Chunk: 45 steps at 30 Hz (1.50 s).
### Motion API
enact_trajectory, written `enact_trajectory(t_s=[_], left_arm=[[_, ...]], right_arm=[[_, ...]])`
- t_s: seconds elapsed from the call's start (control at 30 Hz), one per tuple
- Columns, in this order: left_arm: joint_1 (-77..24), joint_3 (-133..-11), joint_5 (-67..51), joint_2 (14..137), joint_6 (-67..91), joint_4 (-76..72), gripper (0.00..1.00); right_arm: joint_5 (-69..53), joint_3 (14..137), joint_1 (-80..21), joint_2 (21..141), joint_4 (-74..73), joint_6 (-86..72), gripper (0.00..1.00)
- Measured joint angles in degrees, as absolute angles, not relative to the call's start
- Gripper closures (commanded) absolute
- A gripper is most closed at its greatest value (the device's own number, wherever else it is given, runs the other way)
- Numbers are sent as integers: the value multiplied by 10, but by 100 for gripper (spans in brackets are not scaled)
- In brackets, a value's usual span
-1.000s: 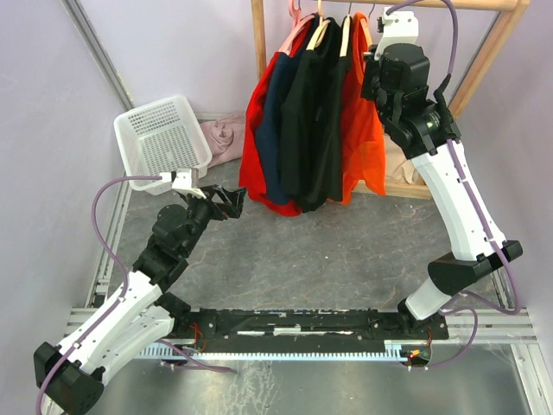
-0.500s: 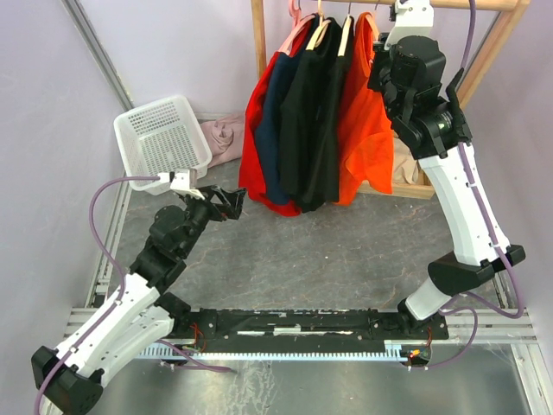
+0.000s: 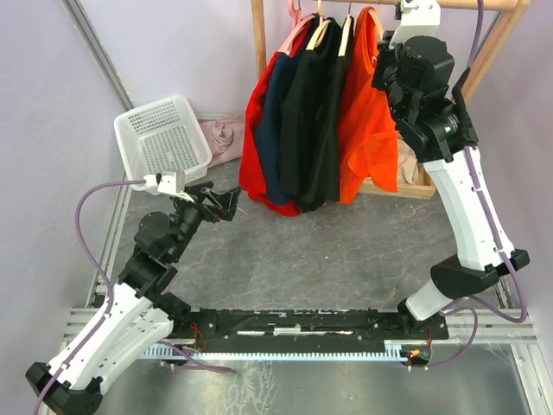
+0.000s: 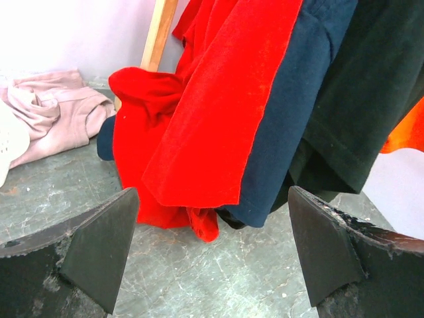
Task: Remove the t-shirt from the hanger
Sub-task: Pick up the hanger from the clothesline.
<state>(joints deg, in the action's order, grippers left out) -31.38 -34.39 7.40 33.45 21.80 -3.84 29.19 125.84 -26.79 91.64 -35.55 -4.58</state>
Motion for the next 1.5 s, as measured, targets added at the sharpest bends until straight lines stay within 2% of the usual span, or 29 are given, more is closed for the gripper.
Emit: enact_trajectory(t_s=[0.33,0.53,0.77,1.0,1.23,1.5], left_arm=[[-314,-373,52,330,218,-30,1],[-314,-401,39,341,217,-23,1],[-314,-442,23,369,217,-24,1],[-332,-488,6,419,217,-30,1],[-417,-540,36,488,203,-27,1],[-652,-603,208,584,127,-25,1]], right_arm=[[293,1265,-268,905,-341,-36,99],[281,1200,-268,867,-330,-46,99],[265,1073,-270,763,-315,-66,99],[255,998,-279,681,-308,-83,99],[260,934,-309,637,-307,-90,99],[302,815,-368,578,-327,-90,99]])
